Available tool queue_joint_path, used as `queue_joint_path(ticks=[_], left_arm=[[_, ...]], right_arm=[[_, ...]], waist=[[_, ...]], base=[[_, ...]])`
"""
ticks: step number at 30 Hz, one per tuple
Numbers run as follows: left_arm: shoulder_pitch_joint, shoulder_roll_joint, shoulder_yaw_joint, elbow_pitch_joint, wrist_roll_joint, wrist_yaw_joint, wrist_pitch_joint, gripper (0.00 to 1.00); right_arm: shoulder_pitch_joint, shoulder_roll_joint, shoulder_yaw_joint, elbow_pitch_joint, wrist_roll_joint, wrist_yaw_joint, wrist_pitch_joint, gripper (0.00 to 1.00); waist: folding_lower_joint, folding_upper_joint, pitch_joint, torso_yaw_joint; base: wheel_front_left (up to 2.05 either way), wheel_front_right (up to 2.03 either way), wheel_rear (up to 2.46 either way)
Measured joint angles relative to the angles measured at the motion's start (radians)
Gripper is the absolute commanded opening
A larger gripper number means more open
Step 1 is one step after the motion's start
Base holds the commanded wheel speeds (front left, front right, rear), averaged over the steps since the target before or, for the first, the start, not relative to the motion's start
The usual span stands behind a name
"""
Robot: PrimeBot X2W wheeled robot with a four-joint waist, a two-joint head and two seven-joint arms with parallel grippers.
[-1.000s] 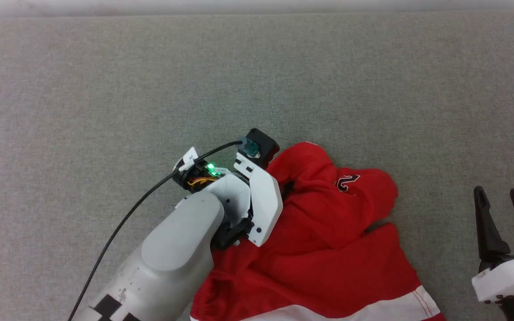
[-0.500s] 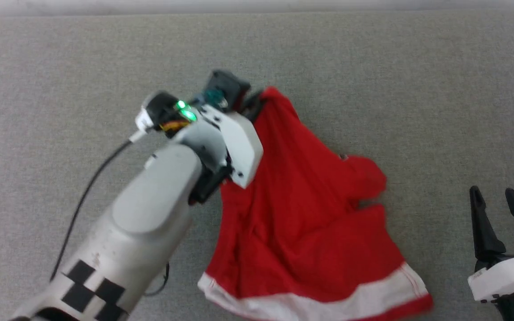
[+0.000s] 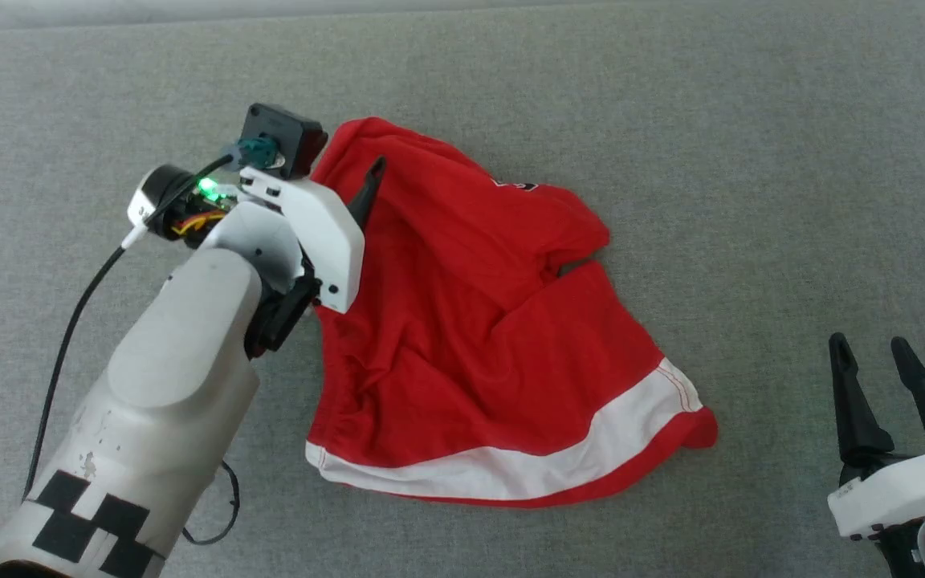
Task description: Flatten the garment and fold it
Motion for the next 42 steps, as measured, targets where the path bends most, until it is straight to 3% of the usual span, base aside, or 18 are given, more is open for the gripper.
queue_joint_path(ticks=[12,17,25,34,36,37,42], left_arm=[[-0.026,0.011,0.001,-0.182,-0.003,0.007,-0.004,1.00],[-0.050,-0.043,-0.057,-0.231,0.002,-0.014,0.020,1.00],[-0.055,-0.172,-0.187,-0.112,0.005,-0.061,0.055,1.00],[-0.075,-0.165,-0.279,0.136,0.055,-0.072,0.133,1.00],[-0.099,-0.173,-0.283,0.160,0.057,-0.072,0.140,0.08],[-0.106,-0.176,-0.281,0.166,0.057,-0.071,0.134,0.00],[-0.127,-0.189,-0.256,0.184,0.059,-0.027,0.040,0.00]], right_arm=[[0.001,0.000,0.003,0.015,0.004,0.000,0.000,1.00],[0.000,0.000,0.019,0.020,0.012,0.000,0.000,1.00],[-0.015,0.000,0.025,0.038,0.018,0.000,0.001,1.00],[-0.030,0.000,0.031,0.054,0.022,0.000,0.000,1.00],[-0.036,0.000,0.031,0.056,0.022,0.000,-0.002,1.00],[-0.037,0.000,0.030,0.057,0.022,0.000,-0.002,1.00],[-0.038,0.000,0.028,0.063,0.022,0.000,-0.009,1.00]], waist=[[-0.0002,0.0000,-0.054,0.025],[-0.0002,0.0000,-0.048,0.026],[-0.0001,0.0000,-0.005,-0.012],[-0.0002,0.0000,0.031,-0.068],[-0.0002,0.0000,0.038,-0.075],[-0.0001,0.0000,0.042,-0.077],[0.0000,0.0000,0.056,-0.075]], base=[[0.00,0.00,0.00],[0.00,0.00,0.00],[0.00,0.00,0.00],[0.00,0.00,0.00],[0.00,0.00,0.00],[0.00,0.00,0.00],[0.00,0.00,0.00]])
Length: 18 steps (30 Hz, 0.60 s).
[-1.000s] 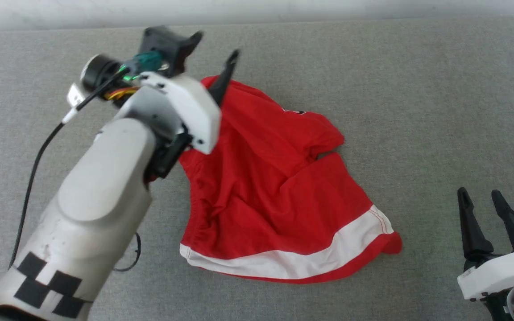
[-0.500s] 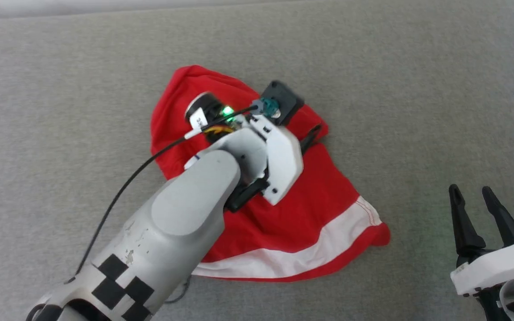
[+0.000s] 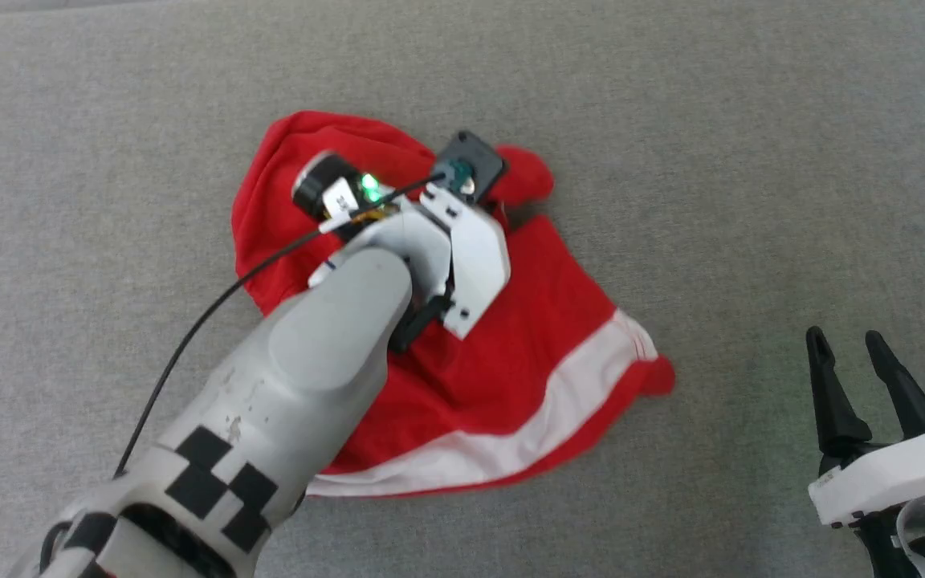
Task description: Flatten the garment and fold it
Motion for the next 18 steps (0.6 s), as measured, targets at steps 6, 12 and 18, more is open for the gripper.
queue_joint_path(ticks=[6,12,18], left_arm=[[-0.092,-0.013,0.036,-0.012,0.049,0.096,-0.191,0.00],[-0.112,-0.040,0.037,0.025,0.045,0.106,-0.262,0.98],[-0.065,-0.064,0.039,0.088,-0.018,0.090,-0.261,1.00]], right_arm=[[-0.007,0.000,0.007,0.001,0.000,0.000,0.000,1.00],[-0.008,0.000,0.017,0.002,0.000,0.000,0.001,1.00],[-0.008,0.000,0.021,0.007,0.000,0.000,0.003,1.00]], waist=[[0.0000,0.0000,0.002,0.016],[0.0000,0.0000,-0.001,0.023],[-0.0001,0.0000,-0.004,0.031]], base=[[0.00,0.00,0.00],[0.00,0.00,0.00],[0.00,0.00,0.00]])
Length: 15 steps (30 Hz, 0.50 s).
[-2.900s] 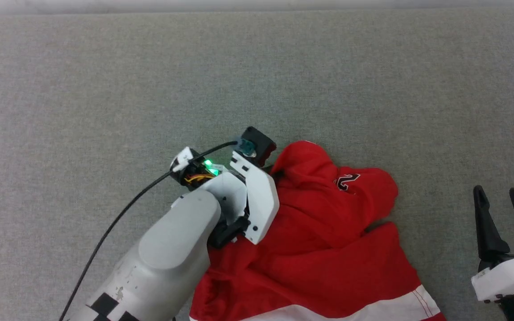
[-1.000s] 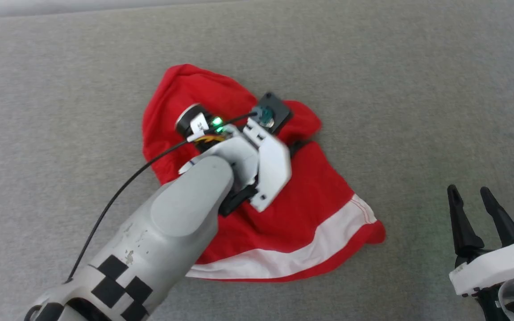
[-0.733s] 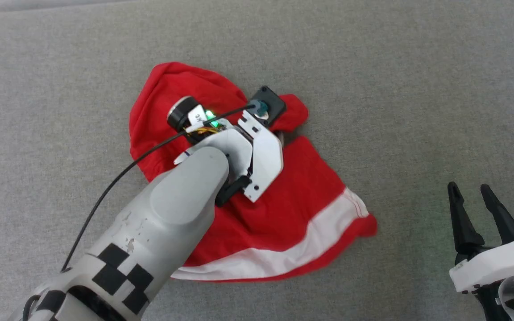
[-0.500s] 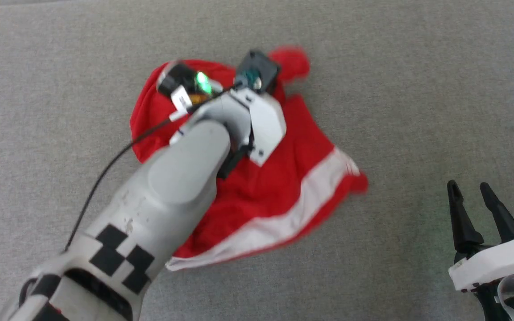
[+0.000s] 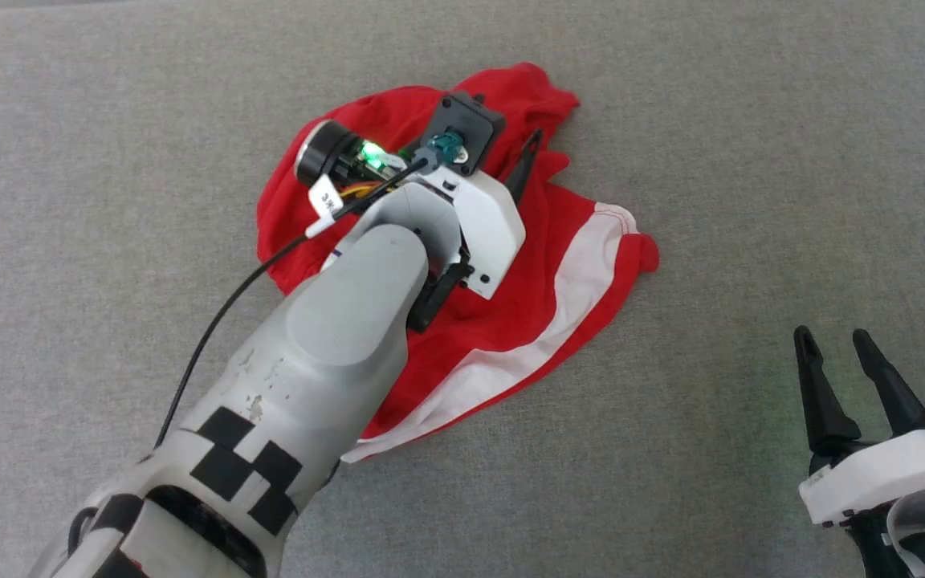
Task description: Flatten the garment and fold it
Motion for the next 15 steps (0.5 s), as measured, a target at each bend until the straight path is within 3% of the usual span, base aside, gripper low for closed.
queue_joint_path(ticks=[8,15], left_arm=[[0.011,-0.010,0.012,-0.012,-0.052,0.001,-0.075,1.00],[0.135,0.016,0.096,-0.186,-0.098,0.080,-0.176,1.00]], right_arm=[[0.005,0.000,-0.013,-0.007,-0.008,0.000,0.016,1.00],[0.049,0.000,-0.022,-0.019,-0.023,0.000,0.024,1.00]], waist=[[0.0000,0.0000,-0.032,0.030],[-0.0001,0.0000,-0.100,0.065]], base=[[0.00,0.00,0.00],[0.00,0.00,0.00]])
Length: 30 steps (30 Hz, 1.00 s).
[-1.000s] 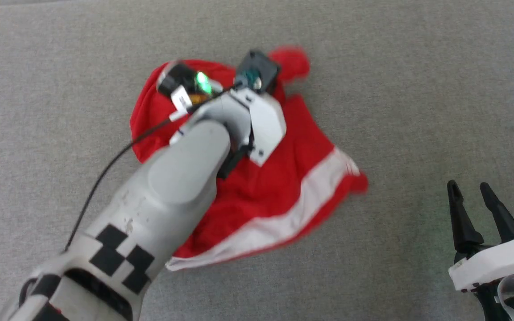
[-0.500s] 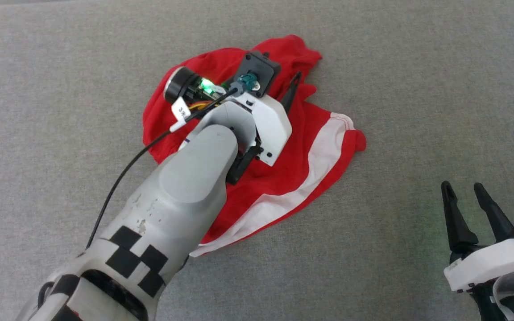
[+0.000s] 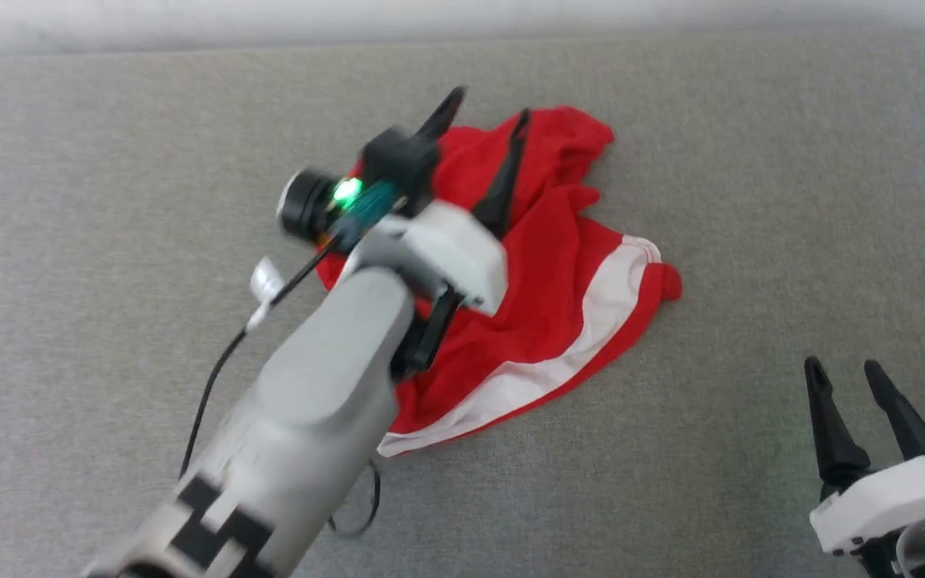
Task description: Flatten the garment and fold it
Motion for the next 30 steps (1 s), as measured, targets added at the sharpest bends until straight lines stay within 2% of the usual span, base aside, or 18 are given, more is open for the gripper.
queue_joint_path(ticks=[3,9,11,13,16,20,25,30], left_arm=[[0.130,0.055,0.057,-0.168,-0.009,0.044,-0.016,1.00],[0.484,0.147,0.266,-0.610,0.046,0.179,-0.019,1.00],[0.621,0.161,0.316,-0.703,0.066,0.208,-0.020,1.00],[0.741,0.168,0.346,-0.768,0.081,0.218,-0.019,1.00],[0.868,0.170,0.365,-0.815,0.096,0.215,-0.019,1.00],[0.954,0.164,0.383,-0.820,0.112,0.200,-0.019,1.00],[0.987,0.129,0.407,-0.805,0.117,0.172,-0.019,1.00],[0.980,0.088,0.415,-0.788,0.128,0.133,-0.019,1.00]], right_arm=[[0.022,0.000,-0.006,-0.006,-0.010,0.000,0.001,1.00],[0.054,0.000,-0.009,-0.015,-0.013,0.000,0.003,1.00],[0.067,0.000,-0.007,-0.017,-0.012,0.000,0.008,1.00],[0.081,0.000,-0.008,-0.017,-0.012,0.000,0.010,1.00],[0.099,0.000,-0.010,-0.017,-0.011,0.000,0.010,1.00],[0.106,0.000,-0.010,-0.015,-0.011,0.000,0.016,1.00],[0.094,0.000,-0.005,-0.031,-0.040,0.000,0.045,1.00],[-0.026,-0.015,0.005,-0.057,-0.088,0.000,0.118,1.00]], waist=[[0.0000,0.0000,-0.031,0.016],[-0.0002,0.0000,-0.084,0.047],[-0.0002,0.0000,-0.099,0.055],[-0.0002,0.0000,-0.112,0.063],[-0.0002,0.0000,-0.128,0.076],[-0.0002,0.0000,-0.151,0.091],[-0.0001,0.0000,-0.162,0.111],[0.0001,0.0000,-0.138,0.124]], base=[[0.00,0.00,0.00],[0.00,0.00,0.00],[0.00,0.00,0.00],[0.00,0.00,0.00],[0.00,0.00,0.00],[0.00,0.00,0.00],[0.00,0.00,0.00],[0.00,0.00,0.00]])
